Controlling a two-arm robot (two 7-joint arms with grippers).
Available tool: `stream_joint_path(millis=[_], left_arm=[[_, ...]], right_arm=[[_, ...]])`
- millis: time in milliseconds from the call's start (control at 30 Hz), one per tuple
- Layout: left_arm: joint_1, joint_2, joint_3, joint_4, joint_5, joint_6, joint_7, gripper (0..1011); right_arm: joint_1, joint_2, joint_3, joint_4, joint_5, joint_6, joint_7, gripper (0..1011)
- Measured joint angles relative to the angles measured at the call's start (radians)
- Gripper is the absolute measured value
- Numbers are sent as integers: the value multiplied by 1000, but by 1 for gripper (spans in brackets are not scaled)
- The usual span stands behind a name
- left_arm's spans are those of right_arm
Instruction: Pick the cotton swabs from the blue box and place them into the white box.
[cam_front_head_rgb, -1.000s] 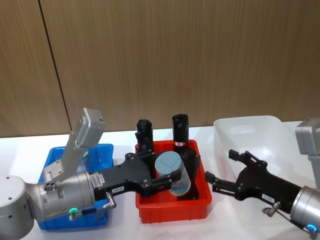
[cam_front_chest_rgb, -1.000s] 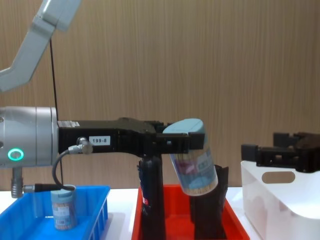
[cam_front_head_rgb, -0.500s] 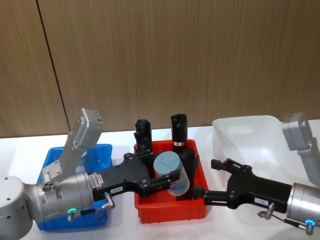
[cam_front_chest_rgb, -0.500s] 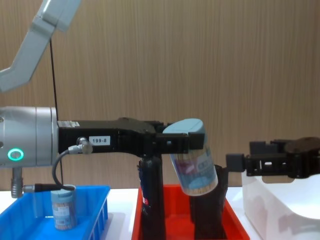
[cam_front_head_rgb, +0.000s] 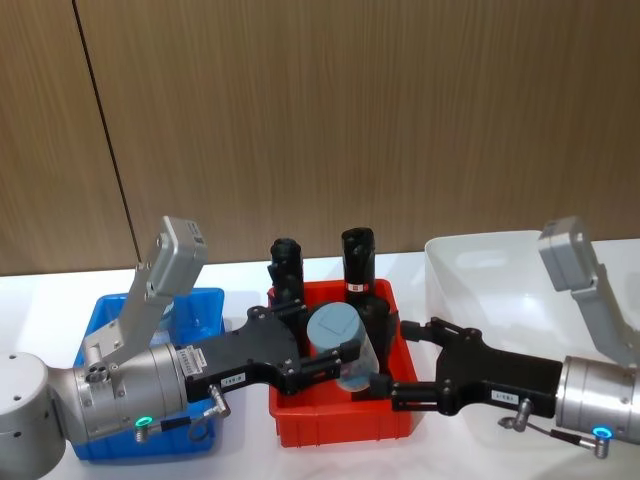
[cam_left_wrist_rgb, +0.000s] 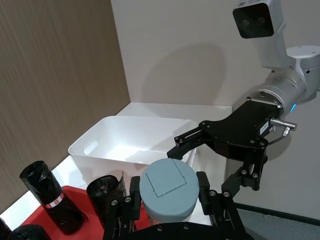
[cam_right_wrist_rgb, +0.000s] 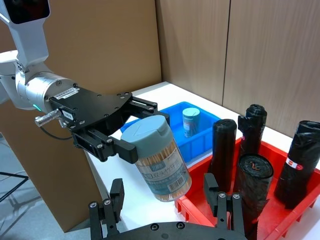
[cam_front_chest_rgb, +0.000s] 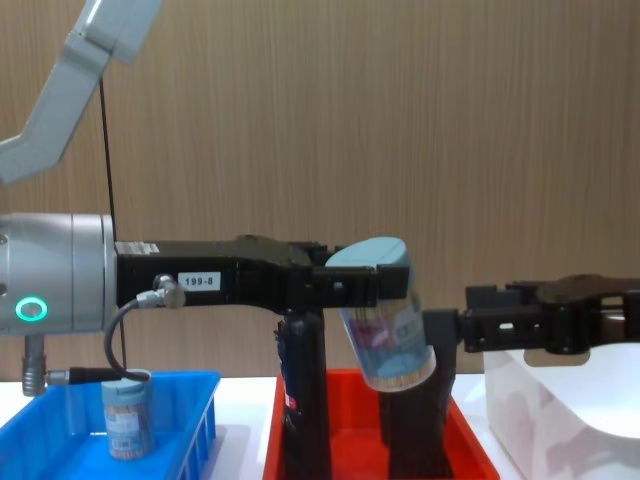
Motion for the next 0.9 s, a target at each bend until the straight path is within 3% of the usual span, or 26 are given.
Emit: stream_joint_path(millis=[900], left_arm=[[0, 0, 0, 0, 0, 0, 0, 669]], right_arm=[[56, -40, -59, 67, -38, -10, 34, 1002]])
